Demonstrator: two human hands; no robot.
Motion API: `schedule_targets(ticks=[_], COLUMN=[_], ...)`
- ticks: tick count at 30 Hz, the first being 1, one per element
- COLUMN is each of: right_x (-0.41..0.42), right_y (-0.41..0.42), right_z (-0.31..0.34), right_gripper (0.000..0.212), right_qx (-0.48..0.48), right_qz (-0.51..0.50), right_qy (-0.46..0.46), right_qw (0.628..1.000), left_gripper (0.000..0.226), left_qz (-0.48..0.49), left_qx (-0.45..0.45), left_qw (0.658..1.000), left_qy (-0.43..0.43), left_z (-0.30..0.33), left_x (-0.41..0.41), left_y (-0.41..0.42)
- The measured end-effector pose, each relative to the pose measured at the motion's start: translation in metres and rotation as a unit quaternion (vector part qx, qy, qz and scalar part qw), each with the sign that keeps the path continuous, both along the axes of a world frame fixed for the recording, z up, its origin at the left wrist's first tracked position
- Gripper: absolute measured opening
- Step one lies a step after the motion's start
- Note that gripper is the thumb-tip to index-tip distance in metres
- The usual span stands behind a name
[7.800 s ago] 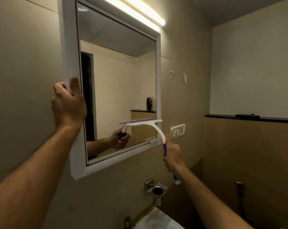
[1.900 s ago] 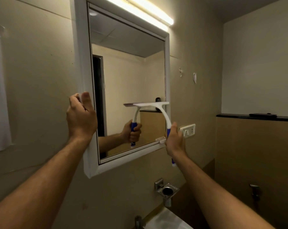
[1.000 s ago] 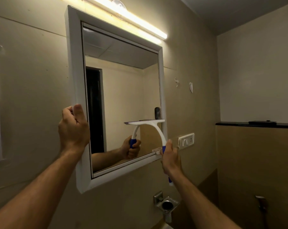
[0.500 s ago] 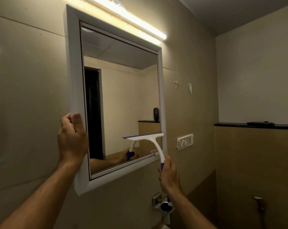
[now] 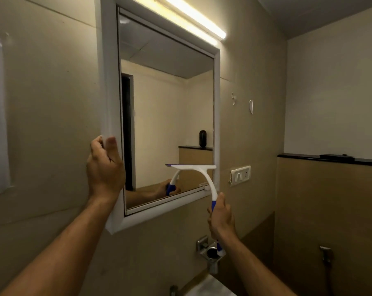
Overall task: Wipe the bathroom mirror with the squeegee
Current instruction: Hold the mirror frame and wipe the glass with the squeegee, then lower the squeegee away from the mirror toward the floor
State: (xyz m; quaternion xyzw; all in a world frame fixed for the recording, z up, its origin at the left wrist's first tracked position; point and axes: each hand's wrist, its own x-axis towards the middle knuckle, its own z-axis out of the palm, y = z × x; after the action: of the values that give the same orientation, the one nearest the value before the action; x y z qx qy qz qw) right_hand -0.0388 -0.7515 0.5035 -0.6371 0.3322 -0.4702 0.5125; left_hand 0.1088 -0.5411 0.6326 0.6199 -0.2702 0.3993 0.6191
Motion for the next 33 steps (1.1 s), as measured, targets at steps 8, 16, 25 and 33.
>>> schedule_targets(ticks=[8, 16, 25, 33], right_x=[-0.015, -0.002, -0.049, -0.079], right_y=[0.013, 0.031, 0.047, 0.125], right_z=[0.025, 0.027, -0.012, -0.012], right_gripper=[0.067, 0.067, 0.063, 0.055], right_qx=[-0.025, 0.016, -0.035, -0.032], right_qz=[-0.001, 0.029, 0.037, 0.088], right_qy=[0.001, -0.022, 0.09, 0.074], right_qw=[1.0, 0.999, 0.995, 0.993], left_gripper=[0.064, 0.076, 0.071, 0.067], left_qz=[-0.036, -0.002, -0.014, 0.083], left_qx=[0.025, 0.122, 0.297, 0.388], left_qw=[0.999, 0.991, 0.946, 0.911], left_qy=[0.001, 0.052, 0.132, 0.116], left_z=[-0.006, -0.006, -0.012, -0.07], left_x=[0.002, 0.002, -0.023, -0.083], left_y=[0.004, 0.012, 0.049, 0.124])
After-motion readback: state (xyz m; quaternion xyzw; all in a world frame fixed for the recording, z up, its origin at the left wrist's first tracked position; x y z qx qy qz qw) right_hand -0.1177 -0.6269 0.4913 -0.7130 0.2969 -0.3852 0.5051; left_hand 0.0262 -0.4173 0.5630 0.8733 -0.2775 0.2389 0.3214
